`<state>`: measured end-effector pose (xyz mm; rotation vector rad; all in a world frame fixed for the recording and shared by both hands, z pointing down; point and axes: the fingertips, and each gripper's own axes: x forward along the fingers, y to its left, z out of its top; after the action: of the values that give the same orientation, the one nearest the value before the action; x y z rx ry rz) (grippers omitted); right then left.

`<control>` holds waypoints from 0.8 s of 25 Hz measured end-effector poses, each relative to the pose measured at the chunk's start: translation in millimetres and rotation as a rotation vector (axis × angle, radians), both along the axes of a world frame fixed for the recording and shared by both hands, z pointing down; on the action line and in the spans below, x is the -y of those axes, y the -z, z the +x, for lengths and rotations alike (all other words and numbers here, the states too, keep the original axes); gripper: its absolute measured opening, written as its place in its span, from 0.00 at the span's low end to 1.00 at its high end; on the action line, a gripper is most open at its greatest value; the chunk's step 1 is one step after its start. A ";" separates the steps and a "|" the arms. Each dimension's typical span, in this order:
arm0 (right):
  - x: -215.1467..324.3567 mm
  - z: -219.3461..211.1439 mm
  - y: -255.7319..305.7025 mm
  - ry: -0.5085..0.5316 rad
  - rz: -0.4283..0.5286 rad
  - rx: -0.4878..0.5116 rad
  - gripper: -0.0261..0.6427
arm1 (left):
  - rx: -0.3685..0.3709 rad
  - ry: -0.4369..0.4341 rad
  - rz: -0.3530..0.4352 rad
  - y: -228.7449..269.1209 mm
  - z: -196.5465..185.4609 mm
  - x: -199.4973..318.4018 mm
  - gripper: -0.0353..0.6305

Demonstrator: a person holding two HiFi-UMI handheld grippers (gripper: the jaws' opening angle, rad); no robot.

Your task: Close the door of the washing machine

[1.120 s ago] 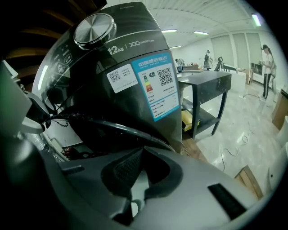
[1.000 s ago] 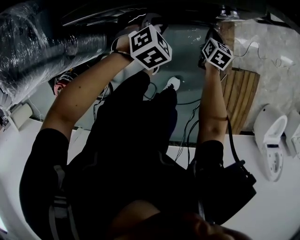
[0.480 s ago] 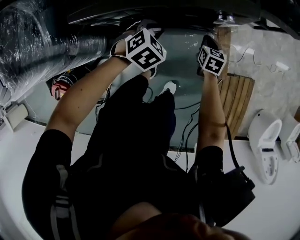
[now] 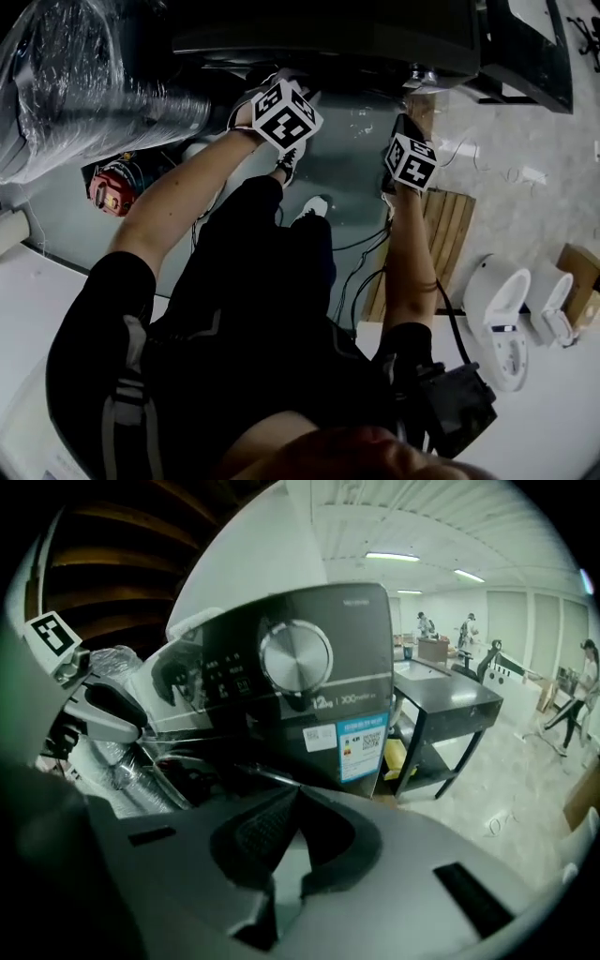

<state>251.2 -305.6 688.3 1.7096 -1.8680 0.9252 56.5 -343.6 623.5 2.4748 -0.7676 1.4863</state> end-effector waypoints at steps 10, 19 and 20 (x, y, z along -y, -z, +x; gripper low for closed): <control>-19.9 -0.1 111.7 0.107 0.124 -0.068 0.05 | -0.260 0.153 0.088 93.7 -4.4 -19.3 0.19; -55.1 -11.5 219.8 0.147 0.218 -0.065 0.05 | -0.436 0.222 0.176 192.5 -35.0 -63.0 0.13; -57.7 -15.3 230.8 0.157 0.236 -0.061 0.05 | -0.442 0.228 0.186 200.4 -39.5 -67.7 0.13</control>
<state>235.9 -247.9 457.5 1.6708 -2.1034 0.6049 17.0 -275.9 423.1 2.5965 -1.0848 0.7811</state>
